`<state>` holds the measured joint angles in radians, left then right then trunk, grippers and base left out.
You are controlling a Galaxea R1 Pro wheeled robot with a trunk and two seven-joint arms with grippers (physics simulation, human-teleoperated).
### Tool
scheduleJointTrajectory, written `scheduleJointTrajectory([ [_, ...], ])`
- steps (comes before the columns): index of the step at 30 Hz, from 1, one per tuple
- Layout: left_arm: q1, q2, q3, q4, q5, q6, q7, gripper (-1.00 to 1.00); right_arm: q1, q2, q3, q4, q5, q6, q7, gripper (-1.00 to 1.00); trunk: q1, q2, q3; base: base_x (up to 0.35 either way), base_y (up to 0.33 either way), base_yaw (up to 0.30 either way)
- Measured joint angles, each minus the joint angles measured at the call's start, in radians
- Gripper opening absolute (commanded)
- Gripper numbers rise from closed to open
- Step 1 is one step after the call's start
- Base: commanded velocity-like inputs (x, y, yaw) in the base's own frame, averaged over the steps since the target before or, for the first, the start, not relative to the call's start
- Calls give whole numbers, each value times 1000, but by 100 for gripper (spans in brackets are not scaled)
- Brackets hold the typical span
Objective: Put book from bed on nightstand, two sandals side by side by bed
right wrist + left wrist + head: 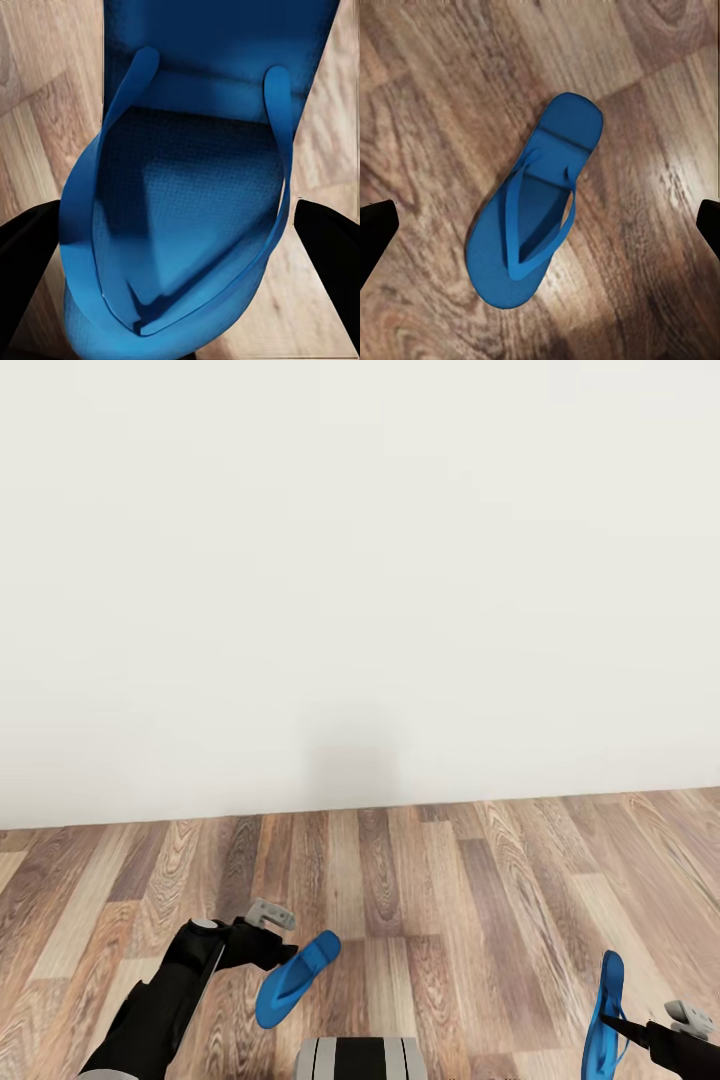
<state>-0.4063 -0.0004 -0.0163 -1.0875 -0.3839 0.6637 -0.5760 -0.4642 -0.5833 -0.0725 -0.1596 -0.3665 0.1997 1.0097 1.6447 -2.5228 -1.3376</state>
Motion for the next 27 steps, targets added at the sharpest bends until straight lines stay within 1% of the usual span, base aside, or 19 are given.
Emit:
scheduleJointTrajectory([
  [5, 0, 1, 2, 0, 0, 0, 0, 100, 0, 0, 0, 0, 0, 0, 0, -100, 0, 0, 0, 0, 0, -152],
  [15, 0, 2, 2, 0, -2, 0, 0, 100, 0, 0, 0, 0, 0, 0, 0, -100, 0, 0, 0, 0, 0, -11],
  [19, 0, 1, 0, 1, -20, -1, 4, 100, 0, 0, 0, 0, 0, 0, 1, -100, 0, 0, 0, 0, 0, 0],
  [21, 0, 0, 0, 1, -39, -1, 6, 100, 0, 0, 0, 0, 0, 0, 1, -100, 0, 0, 0, 0, 0, 0],
  [22, 0, 0, -1, -1, -56, 0, 9, 100, 0, 0, 0, 0, 0, 0, 1, -100, 0, 0, 0, 0, 0, 0],
  [23, 0, 0, -1, -3, -66, 0, 10, 100, 0, 0, 0, 0, 0, 0, 1, -100, 0, 0, 0, 0, 0, 0],
  [25, -4, -1, -1, -10, -115, 5, 12, 100, 0, 0, 0, 0, 0, 0, 1, -100, 0, 0, 0, 0, 0, 0],
  [26, -7, -2, -1, -11, -130, 6, 11, 100, 0, 0, 0, 0, 0, 0, 2, -100, 0, 0, 0, 0, 0, 0],
  [27, -19, -3, -1, -13, -160, 9, 12, 100, 0, 0, 0, 0, 0, 0, 2, -100, 0, 0, 0, 0, 0, 0],
])
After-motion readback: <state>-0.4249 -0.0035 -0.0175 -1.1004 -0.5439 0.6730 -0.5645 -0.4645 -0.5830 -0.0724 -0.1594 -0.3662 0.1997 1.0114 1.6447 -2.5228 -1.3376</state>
